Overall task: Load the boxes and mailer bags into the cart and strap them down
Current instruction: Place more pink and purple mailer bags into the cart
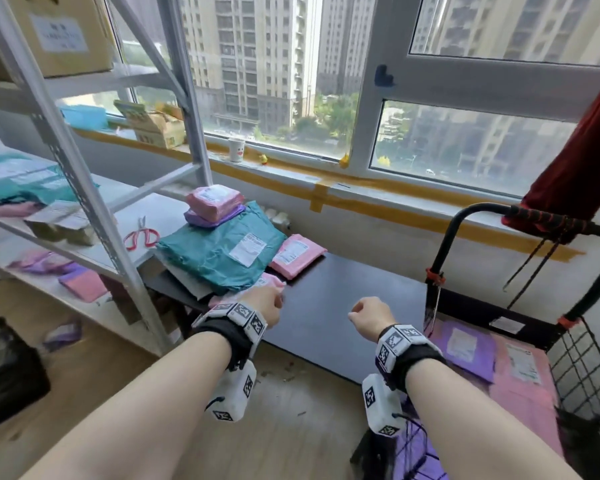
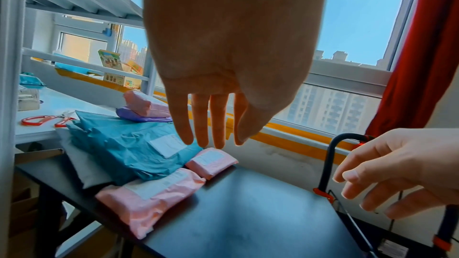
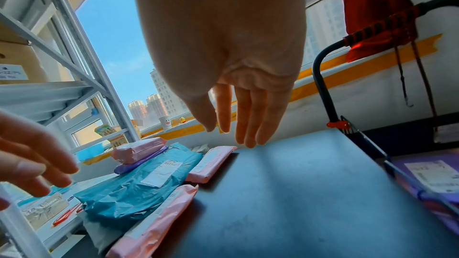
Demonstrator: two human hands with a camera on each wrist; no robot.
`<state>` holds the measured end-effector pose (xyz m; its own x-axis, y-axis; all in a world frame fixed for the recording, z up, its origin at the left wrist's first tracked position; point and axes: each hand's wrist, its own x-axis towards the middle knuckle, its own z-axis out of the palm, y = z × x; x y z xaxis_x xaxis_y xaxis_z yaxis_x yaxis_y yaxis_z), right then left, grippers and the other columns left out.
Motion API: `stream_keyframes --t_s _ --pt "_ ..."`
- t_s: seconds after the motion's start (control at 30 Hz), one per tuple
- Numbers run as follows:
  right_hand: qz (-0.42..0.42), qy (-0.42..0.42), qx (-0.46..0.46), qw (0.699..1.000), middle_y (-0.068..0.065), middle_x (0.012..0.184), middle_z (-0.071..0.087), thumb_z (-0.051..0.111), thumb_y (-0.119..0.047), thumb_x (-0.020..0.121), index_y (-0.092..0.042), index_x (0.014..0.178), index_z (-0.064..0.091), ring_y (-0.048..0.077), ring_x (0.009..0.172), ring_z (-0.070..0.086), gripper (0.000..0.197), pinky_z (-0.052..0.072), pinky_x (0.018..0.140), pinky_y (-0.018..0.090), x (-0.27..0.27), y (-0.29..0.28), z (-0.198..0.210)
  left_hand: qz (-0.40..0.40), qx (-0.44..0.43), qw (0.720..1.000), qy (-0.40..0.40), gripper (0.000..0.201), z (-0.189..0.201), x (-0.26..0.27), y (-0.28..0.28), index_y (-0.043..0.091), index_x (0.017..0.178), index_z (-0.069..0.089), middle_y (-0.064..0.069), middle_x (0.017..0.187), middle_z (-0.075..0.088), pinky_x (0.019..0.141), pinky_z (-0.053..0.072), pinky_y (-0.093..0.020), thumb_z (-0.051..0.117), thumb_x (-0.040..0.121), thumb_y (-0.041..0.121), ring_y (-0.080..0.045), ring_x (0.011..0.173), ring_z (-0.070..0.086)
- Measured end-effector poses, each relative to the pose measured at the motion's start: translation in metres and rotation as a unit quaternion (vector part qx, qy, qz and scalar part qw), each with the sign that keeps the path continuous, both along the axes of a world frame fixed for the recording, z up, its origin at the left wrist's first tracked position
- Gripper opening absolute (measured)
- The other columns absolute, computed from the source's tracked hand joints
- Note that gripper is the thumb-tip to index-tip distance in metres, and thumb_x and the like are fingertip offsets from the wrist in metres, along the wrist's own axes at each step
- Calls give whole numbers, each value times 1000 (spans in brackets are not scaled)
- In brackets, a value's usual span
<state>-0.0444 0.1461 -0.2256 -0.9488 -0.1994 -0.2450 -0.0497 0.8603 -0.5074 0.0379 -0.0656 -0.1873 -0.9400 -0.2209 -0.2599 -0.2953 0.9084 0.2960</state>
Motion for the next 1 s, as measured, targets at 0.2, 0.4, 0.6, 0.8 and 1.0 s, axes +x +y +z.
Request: stream_keyframes --t_s 0.2,0.4,0.6,0.8,1.0 --pt "-36 -9 0 999 6 114 68 55 -23 89 -16 105 68 26 110 60 22 45 90 28 -9 -69 -9 16 33 999 24 35 -2 -25 -88 17 115 65 -5 126 60 97 44 -28 45 88 9 -23 116 56" --pt "-54 -25 -22 998 6 114 67 54 -22 88 -14 107 68 25 109 60 24 45 89 27 -51 -112 -30 24 88 995 39 31 -22 -80 -131 14 111 67 -8 119 65 93 46 -26 47 88 8 -24 110 60" --pt "-88 -73 -119 986 7 110 65 63 -20 86 -10 120 58 25 100 62 37 47 93 34 -128 -143 -70 7 116 993 26 29 -53 -166 -155 13 113 66 -10 118 66 92 44 -25 51 88 9 -24 109 60" --pt "-152 -152 -197 957 4 103 57 73 -20 79 -12 130 46 24 98 60 58 50 94 40 -206 -170 -118 14 152 988 -37 32 -86 -261 -168 10 119 61 -8 121 63 93 47 -29 53 89 9 -25 111 60" --pt "-182 -209 -222 935 10 119 54 74 -17 78 -11 142 29 25 110 57 79 47 98 45 -246 -186 -153 -10 167 980 -103 38 -128 -317 -163 12 126 58 -8 132 56 98 41 -26 55 88 9 -23 118 56"
